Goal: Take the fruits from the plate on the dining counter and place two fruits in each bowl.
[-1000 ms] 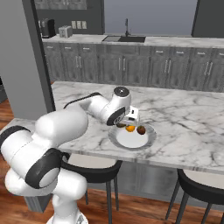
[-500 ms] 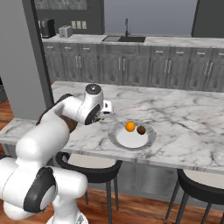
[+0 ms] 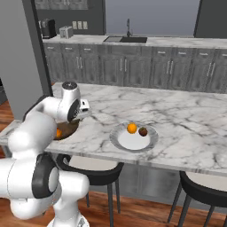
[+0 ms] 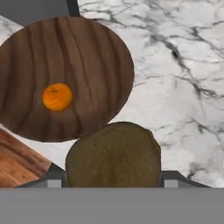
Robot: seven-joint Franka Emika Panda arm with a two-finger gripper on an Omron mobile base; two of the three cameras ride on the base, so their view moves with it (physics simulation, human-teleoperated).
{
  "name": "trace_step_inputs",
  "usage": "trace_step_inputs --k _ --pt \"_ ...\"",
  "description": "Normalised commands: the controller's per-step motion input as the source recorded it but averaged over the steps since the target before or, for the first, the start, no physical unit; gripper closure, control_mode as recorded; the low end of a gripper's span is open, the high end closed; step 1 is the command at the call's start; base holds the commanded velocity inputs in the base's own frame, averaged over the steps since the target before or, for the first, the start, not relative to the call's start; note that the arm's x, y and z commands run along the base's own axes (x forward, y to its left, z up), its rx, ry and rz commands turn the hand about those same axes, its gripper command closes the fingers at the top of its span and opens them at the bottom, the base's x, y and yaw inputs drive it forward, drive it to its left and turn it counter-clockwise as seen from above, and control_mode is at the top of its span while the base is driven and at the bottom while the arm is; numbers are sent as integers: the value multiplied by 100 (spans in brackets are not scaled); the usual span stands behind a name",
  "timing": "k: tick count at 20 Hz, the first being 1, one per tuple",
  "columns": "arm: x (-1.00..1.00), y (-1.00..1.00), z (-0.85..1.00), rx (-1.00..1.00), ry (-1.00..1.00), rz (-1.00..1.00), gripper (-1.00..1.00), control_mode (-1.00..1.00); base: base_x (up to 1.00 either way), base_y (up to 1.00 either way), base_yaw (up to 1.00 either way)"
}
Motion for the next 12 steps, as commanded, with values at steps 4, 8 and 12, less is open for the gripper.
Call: trace_step_inputs --k 4,8,12 --pt "72 69 -24 -13 41 -3 100 -100 0 0 0" --pt "73 47 -38 -10 45 -10 100 -100 0 0 0" --pt "22 3 -69 1 21 -1 100 -100 0 0 0"
